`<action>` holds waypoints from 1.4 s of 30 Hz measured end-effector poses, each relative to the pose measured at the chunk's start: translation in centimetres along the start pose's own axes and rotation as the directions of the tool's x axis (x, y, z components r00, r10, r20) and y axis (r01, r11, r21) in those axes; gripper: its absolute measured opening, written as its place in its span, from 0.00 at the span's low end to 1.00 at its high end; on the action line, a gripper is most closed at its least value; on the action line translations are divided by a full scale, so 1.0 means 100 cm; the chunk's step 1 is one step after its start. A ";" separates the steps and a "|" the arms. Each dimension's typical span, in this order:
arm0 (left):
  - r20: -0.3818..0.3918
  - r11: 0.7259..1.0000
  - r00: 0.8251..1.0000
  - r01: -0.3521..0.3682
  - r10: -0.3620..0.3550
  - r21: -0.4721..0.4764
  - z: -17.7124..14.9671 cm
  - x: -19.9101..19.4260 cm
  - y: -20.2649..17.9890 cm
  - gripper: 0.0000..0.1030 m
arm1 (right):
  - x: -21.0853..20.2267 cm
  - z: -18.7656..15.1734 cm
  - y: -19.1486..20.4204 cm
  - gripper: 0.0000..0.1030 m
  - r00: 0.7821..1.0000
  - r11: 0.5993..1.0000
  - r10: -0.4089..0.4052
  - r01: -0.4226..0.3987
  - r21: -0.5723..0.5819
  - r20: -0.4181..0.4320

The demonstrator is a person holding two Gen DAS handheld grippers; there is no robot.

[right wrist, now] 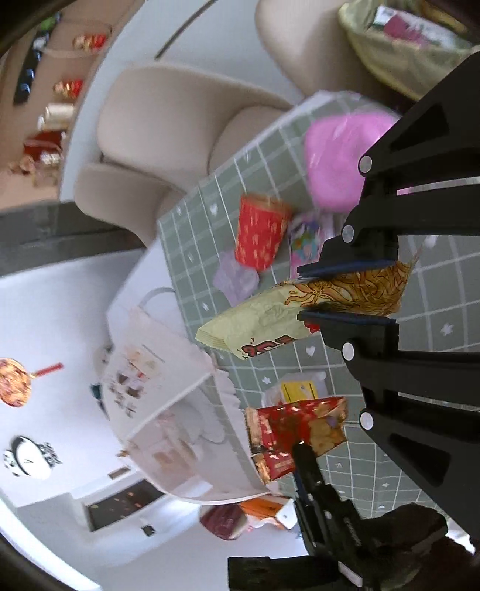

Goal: Collect trash
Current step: 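Carry the red bag with the left gripper while the right carries the yellow bag to the bin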

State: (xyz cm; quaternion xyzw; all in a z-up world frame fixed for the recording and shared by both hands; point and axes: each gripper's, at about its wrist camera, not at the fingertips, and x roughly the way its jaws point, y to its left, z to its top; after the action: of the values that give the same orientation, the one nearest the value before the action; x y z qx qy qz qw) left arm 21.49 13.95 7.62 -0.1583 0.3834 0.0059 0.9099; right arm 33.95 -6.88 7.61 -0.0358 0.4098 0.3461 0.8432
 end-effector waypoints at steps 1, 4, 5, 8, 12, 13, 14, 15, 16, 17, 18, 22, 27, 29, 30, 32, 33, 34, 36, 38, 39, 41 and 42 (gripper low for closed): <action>0.013 1.000 1.000 0.006 -0.006 0.019 0.003 -0.003 -0.010 0.12 | -0.012 -0.002 -0.007 0.18 1.000 1.000 -0.009 0.009 0.009 0.018; 0.043 0.997 0.999 0.022 -0.025 0.073 0.012 -0.007 -0.035 0.12 | -0.046 -0.009 -0.029 0.18 0.996 0.998 -0.062 0.060 0.037 0.065; 0.046 0.996 0.998 0.030 -0.034 0.082 0.014 -0.007 -0.041 0.12 | -0.055 -0.012 -0.036 0.18 0.993 0.995 -0.087 0.084 0.047 0.078; 0.045 0.992 0.995 0.080 -0.084 0.095 0.020 -0.002 -0.064 0.12 | -0.078 -0.019 -0.058 0.18 0.982 0.985 -0.163 0.156 0.072 0.098; 0.025 0.978 0.987 0.152 -0.157 0.140 0.022 0.010 -0.104 0.12 | -0.103 -0.033 -0.085 0.18 0.968 0.969 -0.226 0.211 0.128 0.111; 0.019 0.973 0.985 0.168 -0.173 0.159 0.022 0.013 -0.114 0.12 | -0.109 -0.037 -0.091 0.18 0.963 0.964 -0.243 0.226 0.139 0.113; 0.012 0.967 0.982 0.184 -0.189 0.179 0.022 0.016 -0.125 0.12 | -0.115 -0.040 -0.097 0.18 0.960 0.960 -0.256 0.238 0.148 0.116; 0.006 0.962 0.980 0.195 -0.200 0.193 0.022 0.019 -0.133 0.12 | -0.121 -0.044 -0.104 0.18 0.955 0.954 -0.272 0.252 0.161 0.119; -0.006 0.954 0.976 0.214 -0.218 0.212 0.022 0.025 -0.146 0.12 | -0.127 -0.048 -0.110 0.18 0.951 0.950 -0.284 0.261 0.173 0.122; -0.018 0.946 0.972 0.231 -0.233 0.228 0.022 0.030 -0.158 0.12 | -0.134 -0.053 -0.118 0.18 0.945 0.943 -0.301 0.275 0.190 0.125; -0.027 0.940 0.970 0.242 -0.243 0.238 0.022 0.035 -0.167 0.12 | -0.139 -0.057 -0.124 0.18 0.941 0.937 -0.315 0.286 0.202 0.126; -0.084 0.904 0.950 0.313 -0.301 0.291 0.023 0.057 -0.213 0.12 | -0.159 -0.073 -0.151 0.18 0.923 0.909 -0.366 0.327 0.258 0.121; -0.134 0.864 0.929 0.369 -0.344 0.343 0.021 0.078 -0.260 0.12 | -0.183 -0.094 -0.187 0.18 0.899 0.869 -0.424 0.369 0.331 0.111; -0.155 0.848 0.921 0.390 -0.358 0.360 0.021 0.088 -0.280 0.12 | -0.192 -0.101 -0.200 0.18 0.886 0.850 -0.450 0.386 0.359 0.111; -0.162 0.842 0.918 0.396 -0.361 0.366 0.022 0.092 -0.288 0.12 | -0.196 -0.106 -0.209 0.18 0.880 0.837 -0.463 0.394 0.379 0.110; -0.180 0.826 0.911 0.412 -0.371 0.383 0.021 0.100 -0.304 0.12 | -0.200 -0.112 -0.221 0.18 0.872 0.820 -0.478 0.402 0.408 0.102; -0.188 0.819 0.908 0.419 -0.375 0.391 0.020 0.104 -0.310 0.12 | -0.202 -0.115 -0.228 0.18 0.868 0.807 -0.488 0.407 0.428 0.095; -0.197 0.810 0.905 0.426 -0.378 0.402 0.019 0.108 -0.317 0.12 | -0.202 -0.118 -0.233 0.18 0.865 0.798 -0.493 0.409 0.442 0.090; -0.211 0.798 0.900 0.437 -0.383 0.415 0.017 0.116 -0.328 0.12 | -0.205 -0.124 -0.243 0.18 0.859 0.782 -0.506 0.417 0.464 0.080; -0.229 0.785 0.891 0.453 -0.391 0.422 0.016 0.126 -0.339 0.12 | -0.207 -0.127 -0.248 0.18 0.852 0.771 -0.518 0.427 0.473 0.074; -0.235 0.781 0.888 0.459 -0.394 0.423 0.015 0.130 -0.341 0.12 | -0.208 -0.128 -0.251 0.18 0.848 0.764 -0.526 0.435 0.476 0.069; -0.265 0.775 0.876 0.481 -0.403 0.410 0.015 0.147 -0.350 0.12 | -0.210 -0.133 -0.257 0.18 0.842 0.753 -0.536 0.444 0.486 0.061; -0.281 0.776 0.872 0.486 -0.400 0.403 0.014 0.156 -0.353 0.12 | -0.211 -0.134 -0.260 0.18 0.841 0.748 -0.538 0.445 0.493 0.057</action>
State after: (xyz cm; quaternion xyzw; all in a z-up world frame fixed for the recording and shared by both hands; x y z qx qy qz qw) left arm 38.14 -20.86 7.60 -0.0236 0.4057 -0.3147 0.8578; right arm 32.01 -42.90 8.01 0.0923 0.3711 0.0052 0.9240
